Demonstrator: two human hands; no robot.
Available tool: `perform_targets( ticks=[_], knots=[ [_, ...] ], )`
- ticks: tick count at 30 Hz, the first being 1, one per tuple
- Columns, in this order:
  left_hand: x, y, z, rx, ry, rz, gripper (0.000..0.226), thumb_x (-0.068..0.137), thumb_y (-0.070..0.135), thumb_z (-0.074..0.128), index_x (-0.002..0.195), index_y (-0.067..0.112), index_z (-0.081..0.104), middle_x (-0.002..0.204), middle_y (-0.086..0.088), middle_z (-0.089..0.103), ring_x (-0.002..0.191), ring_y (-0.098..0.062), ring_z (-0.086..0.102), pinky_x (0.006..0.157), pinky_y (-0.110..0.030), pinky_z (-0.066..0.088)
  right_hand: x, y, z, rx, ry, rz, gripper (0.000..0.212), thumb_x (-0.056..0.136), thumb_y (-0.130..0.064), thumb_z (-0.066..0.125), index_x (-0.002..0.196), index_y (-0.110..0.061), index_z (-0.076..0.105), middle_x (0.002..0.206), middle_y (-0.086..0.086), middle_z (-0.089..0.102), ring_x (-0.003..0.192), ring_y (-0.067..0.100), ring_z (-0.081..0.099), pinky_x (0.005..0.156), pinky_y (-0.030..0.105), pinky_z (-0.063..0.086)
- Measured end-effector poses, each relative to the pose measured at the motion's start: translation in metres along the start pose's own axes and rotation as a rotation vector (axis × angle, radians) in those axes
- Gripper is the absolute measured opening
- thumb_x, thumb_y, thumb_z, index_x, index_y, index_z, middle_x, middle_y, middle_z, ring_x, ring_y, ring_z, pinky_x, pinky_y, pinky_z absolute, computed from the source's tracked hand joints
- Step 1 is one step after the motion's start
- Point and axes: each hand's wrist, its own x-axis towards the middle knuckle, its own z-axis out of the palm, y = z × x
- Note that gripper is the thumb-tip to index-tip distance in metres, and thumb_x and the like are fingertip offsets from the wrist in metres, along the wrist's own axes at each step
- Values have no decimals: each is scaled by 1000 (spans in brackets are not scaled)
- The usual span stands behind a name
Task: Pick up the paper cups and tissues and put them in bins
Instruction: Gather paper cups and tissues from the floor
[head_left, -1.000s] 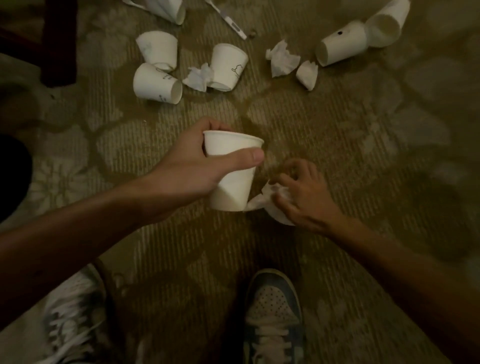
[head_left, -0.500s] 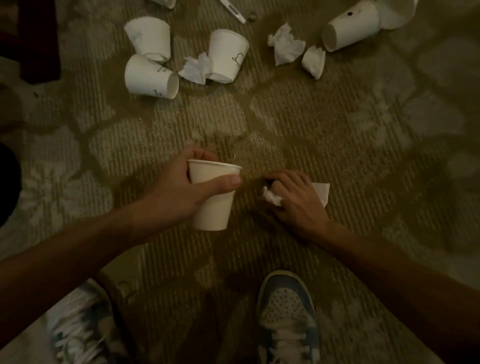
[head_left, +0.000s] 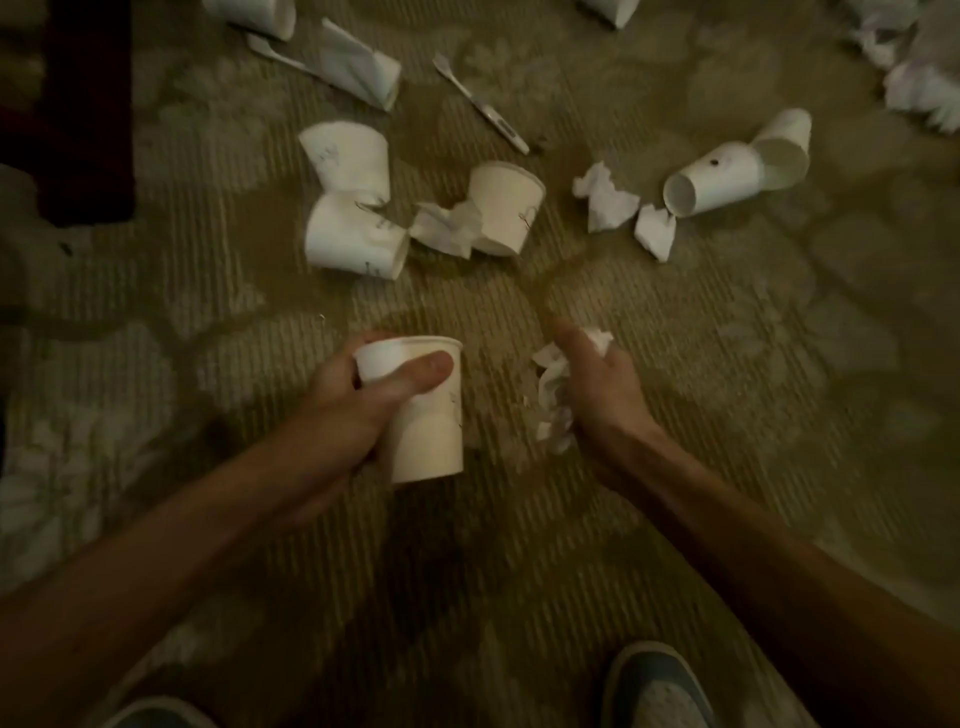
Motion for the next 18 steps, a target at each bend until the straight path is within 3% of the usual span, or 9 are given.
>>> perform_targets(
  ticks=[3,5,7,9,11,13,14,16,18],
  knots=[
    [-9,-2,-12,-233,-21,-68,66,35,47,80,99,38,64,83,6,76,72,-13,73,53,-34,58,-4,-24,29,317,-52,168,30,98,-29,53,71,-15,50,50,-2,50,36,7,48,39,20,37],
    [-18,-1,-16,-366,-46,-92,67,36,45,80,100,35,65,85,4,76,74,-15,74,59,-37,60,-14,-37,54,473,-190,304,35,97,-30,51,65,-16,48,52,-3,44,36,6,43,43,20,35],
    [-25,6,-22,-449,-68,-77,72,39,45,79,108,30,64,92,0,76,80,-17,74,64,-37,61,-24,-46,81,446,-268,291,24,96,-29,53,81,-12,61,62,2,56,57,11,52,66,27,43],
    [-29,16,-32,-510,-70,-37,78,41,45,79,115,25,64,99,-4,76,86,-20,74,66,-36,61,-35,-55,104,432,-294,215,21,96,-24,55,108,-7,59,77,8,56,72,17,48,84,33,32],
    [-32,26,-48,-550,-58,19,79,43,44,78,117,21,63,101,-5,76,88,-20,73,66,-34,61,-46,-67,124,295,-287,93,24,96,-27,55,105,-6,64,83,8,60,74,19,54,80,29,36],
    [-34,34,-66,-567,-63,79,76,44,44,78,116,23,64,100,-2,76,88,-18,73,63,-32,60,-54,-74,133,-53,-230,-97,28,99,-36,48,95,-18,70,84,-3,74,77,12,70,73,20,51],
    [-34,37,-74,-569,-67,110,74,45,45,78,115,25,64,99,0,76,87,-16,73,61,-31,59,-58,-76,137,-171,-249,-150,32,100,-44,44,97,-25,70,91,-7,76,84,8,72,76,23,56],
    [-34,39,-88,-574,-58,154,71,46,45,77,112,25,63,95,1,76,83,-15,74,56,-29,57,-64,-76,145,-243,-384,-89,40,94,-58,39,111,-33,66,107,-5,74,99,12,70,81,35,59],
    [-29,36,-98,-568,-26,181,71,47,44,77,112,21,62,92,1,76,80,-15,74,54,-27,56,-66,-73,154,-266,-413,1,42,91,-59,43,117,-33,61,109,-2,73,101,17,70,80,39,59]
  ],
)
